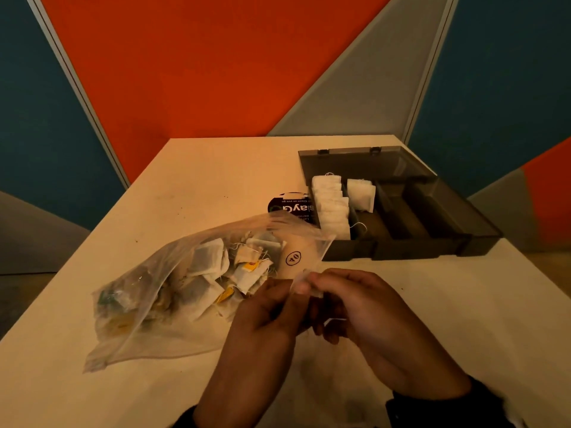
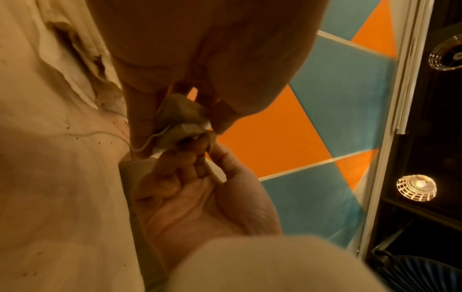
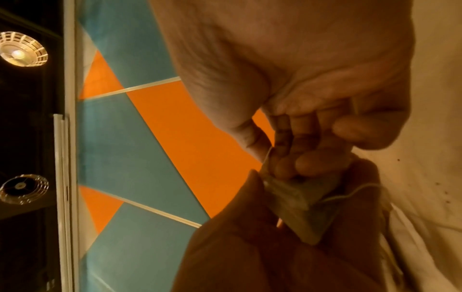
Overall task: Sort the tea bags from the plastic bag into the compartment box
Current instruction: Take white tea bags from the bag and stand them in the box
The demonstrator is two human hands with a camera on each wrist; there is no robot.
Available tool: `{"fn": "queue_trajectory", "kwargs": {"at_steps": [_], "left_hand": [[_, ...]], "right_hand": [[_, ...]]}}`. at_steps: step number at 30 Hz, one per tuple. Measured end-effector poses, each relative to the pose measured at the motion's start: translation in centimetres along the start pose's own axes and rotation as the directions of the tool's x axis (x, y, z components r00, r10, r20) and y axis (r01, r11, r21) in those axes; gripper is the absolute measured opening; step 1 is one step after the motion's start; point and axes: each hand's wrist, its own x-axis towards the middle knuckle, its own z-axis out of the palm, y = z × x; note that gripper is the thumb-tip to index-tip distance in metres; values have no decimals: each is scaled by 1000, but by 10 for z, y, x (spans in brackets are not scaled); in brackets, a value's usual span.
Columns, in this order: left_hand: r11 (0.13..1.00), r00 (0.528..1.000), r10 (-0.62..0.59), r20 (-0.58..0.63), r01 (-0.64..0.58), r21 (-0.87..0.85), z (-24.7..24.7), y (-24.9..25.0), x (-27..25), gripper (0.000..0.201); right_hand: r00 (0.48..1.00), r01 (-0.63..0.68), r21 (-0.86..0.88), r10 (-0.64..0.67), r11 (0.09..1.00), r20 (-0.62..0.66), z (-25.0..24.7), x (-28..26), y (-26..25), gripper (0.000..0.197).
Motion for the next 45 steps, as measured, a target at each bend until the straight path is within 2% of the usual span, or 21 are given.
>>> {"fn": "queue_trajectory", "kwargs": {"at_steps": [3, 6, 9, 11, 14, 17, 20, 22, 30, 38, 42, 45], "left_hand": [[998, 999, 39, -24, -38, 47, -5, -1, 1, 16], [995, 997, -27, -79, 19, -94, -10, -6, 5, 21], [961, 990, -99, -99, 70, -267, -10, -6, 9, 19], [951, 990, -112, -86, 82, -297, -10, -6, 10, 23], [948, 991, -129, -32, 114, -299, -11, -2, 9, 28], [947, 989, -145, 25, 146, -287, -11, 1, 8, 29], [940, 983, -185, -15, 173, -294, -12, 1, 8, 29], [939, 977, -206, -44, 185, -291, -13, 1, 8, 27], [936, 969, -242, -56, 218, -276, -11, 7, 8, 30], [928, 956, -276, -98, 238, -287, -15, 7, 5, 30], [937, 960, -265, -87, 234, -260, -14, 8, 6, 30], [940, 962, -258, -93, 228, -252, -12, 8, 7, 32]], "right_hand": [[998, -13, 97, 7, 995, 55, -2, 1, 0, 26], [996, 26, 141, -38, 990, 82, -7, 0, -1, 33], [986, 140, 4, -139, 990, -93, -12, 0, -2, 18], [954, 248, -160, -270, 955, -133, -17, 0, -5, 11], [932, 351, -385, -358, 853, 58, -20, -3, -9, 32], [914, 401, -490, -368, 773, 168, -20, 0, -9, 28], [904, 404, -523, -413, 750, 107, -21, 3, -7, 10], [903, 403, -519, -418, 754, 95, -21, 3, -6, 5], [926, 377, -377, -360, 846, 117, -27, -2, -8, 5], [928, 312, -309, -358, 898, -102, -37, 5, -3, 3], [948, 281, -321, -315, 904, -57, -30, 1, 1, 7], [940, 294, -384, -336, 875, -48, -23, 0, 6, 4]]}}
